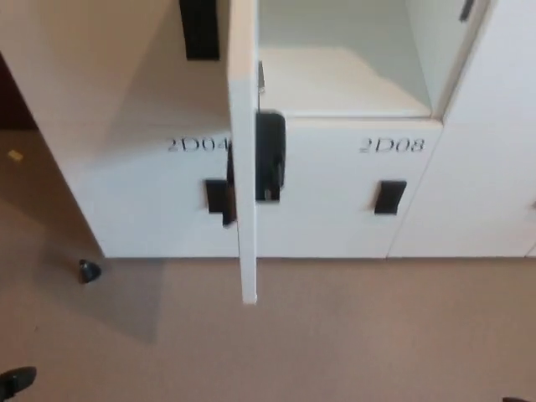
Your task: The robot walks towards an open cabinet and lifts its left hand to push the door towards the right to close it.
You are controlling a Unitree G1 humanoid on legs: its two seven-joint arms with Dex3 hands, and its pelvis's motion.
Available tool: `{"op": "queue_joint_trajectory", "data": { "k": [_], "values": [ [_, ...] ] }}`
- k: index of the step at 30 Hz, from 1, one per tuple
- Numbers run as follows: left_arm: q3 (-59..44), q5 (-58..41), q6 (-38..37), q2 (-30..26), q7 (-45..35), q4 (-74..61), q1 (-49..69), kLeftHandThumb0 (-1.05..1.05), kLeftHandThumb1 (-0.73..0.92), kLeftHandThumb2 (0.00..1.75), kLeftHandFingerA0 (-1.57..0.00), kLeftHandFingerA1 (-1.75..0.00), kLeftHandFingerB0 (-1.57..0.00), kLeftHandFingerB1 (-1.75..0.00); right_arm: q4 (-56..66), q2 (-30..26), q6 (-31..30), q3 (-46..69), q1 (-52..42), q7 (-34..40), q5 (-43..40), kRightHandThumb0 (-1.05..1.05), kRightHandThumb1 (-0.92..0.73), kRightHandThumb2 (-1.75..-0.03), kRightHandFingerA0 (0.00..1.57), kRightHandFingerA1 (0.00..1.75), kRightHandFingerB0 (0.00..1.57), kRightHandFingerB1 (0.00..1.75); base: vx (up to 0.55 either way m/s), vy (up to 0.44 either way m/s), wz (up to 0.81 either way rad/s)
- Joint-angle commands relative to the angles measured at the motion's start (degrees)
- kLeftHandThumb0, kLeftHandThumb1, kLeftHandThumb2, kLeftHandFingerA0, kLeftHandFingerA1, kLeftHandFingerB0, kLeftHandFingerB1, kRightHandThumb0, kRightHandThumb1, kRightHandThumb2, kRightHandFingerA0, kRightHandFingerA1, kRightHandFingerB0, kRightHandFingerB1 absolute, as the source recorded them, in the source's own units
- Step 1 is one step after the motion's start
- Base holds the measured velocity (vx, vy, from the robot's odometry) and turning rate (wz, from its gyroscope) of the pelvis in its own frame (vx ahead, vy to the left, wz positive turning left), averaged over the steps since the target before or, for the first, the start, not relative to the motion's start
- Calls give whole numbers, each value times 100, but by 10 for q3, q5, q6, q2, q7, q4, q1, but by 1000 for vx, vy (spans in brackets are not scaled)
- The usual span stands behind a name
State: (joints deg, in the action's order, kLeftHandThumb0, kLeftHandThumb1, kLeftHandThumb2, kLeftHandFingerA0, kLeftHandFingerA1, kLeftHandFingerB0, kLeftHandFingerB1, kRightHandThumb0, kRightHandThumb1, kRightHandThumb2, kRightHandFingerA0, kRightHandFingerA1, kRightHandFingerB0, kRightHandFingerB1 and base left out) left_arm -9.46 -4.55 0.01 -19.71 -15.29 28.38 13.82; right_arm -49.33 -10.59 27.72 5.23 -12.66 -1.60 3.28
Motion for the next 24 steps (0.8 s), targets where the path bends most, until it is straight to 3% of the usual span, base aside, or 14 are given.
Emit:
{"op": "queue_joint_trajectory", "data": {
  "k": [1,16,24],
  "values": [
    [9,18,2,-7,6,-2,4,-10,73,61,-43,-39,-32,-34,-9,-8,8,4,-1,6,-1,-30,-70,-60,57,45,42,39,297,120,16],
    [14,24,-8,-11,9,-2,0,-10,72,61,-45,-41,-33,-34,-7,-8,6,2,-1,9,3,-30,-69,-60,57,45,45,40,330,-76,13],
    [16,28,-10,-11,11,-6,3,-12,71,60,-46,-41,-34,-34,-6,-9,5,-2,-4,10,10,-30,-69,-60,58,47,49,41,61,-9,-8]
  ]
}}
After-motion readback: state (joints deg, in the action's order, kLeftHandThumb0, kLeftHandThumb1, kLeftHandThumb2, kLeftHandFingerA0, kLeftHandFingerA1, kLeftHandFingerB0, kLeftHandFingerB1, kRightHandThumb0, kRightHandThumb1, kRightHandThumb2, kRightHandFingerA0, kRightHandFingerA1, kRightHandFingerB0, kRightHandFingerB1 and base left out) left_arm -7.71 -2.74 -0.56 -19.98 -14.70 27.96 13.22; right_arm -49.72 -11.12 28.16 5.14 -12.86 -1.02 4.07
